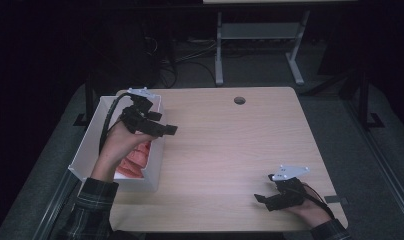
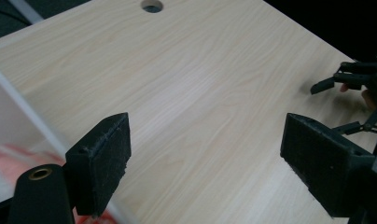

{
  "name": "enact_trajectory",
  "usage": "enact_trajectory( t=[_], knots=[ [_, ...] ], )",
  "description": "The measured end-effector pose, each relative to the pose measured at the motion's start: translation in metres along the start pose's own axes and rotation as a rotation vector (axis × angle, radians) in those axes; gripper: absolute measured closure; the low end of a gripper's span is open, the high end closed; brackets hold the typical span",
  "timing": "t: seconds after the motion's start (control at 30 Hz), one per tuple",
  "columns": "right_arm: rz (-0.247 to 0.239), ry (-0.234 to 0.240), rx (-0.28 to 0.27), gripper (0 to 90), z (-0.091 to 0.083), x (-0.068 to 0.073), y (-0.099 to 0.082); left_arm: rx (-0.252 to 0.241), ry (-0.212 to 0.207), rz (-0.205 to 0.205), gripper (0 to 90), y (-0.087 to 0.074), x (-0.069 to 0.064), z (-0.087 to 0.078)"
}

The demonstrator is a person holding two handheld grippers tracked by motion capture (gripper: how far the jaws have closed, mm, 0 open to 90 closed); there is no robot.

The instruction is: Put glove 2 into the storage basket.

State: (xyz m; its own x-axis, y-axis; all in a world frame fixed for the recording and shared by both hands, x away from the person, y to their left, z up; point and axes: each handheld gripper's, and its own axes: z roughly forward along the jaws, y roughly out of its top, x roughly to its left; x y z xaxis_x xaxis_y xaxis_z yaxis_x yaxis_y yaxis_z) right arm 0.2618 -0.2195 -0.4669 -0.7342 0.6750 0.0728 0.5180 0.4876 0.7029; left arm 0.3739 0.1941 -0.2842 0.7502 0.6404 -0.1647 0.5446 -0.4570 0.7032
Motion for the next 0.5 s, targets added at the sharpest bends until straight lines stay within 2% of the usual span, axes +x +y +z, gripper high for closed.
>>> enact_trajectory(
  t=[0.17,0.43,0.5],
  knots=[
    [0.011,0.001,-0.001,12.2,0.0,-0.001,0.0,0.01,-0.023,0.021,15.9,0.0,-0.018,0.016],
    [-0.001,0.0,0.0,12.2,0.0,0.0,0.0,0.043,-0.048,0.067,15.9,-0.003,-0.043,0.043],
    [0.0,0.004,0.002,12.2,0.0,0.0,0.0,0.047,-0.061,0.067,15.9,-0.005,-0.049,0.05]
  ],
)
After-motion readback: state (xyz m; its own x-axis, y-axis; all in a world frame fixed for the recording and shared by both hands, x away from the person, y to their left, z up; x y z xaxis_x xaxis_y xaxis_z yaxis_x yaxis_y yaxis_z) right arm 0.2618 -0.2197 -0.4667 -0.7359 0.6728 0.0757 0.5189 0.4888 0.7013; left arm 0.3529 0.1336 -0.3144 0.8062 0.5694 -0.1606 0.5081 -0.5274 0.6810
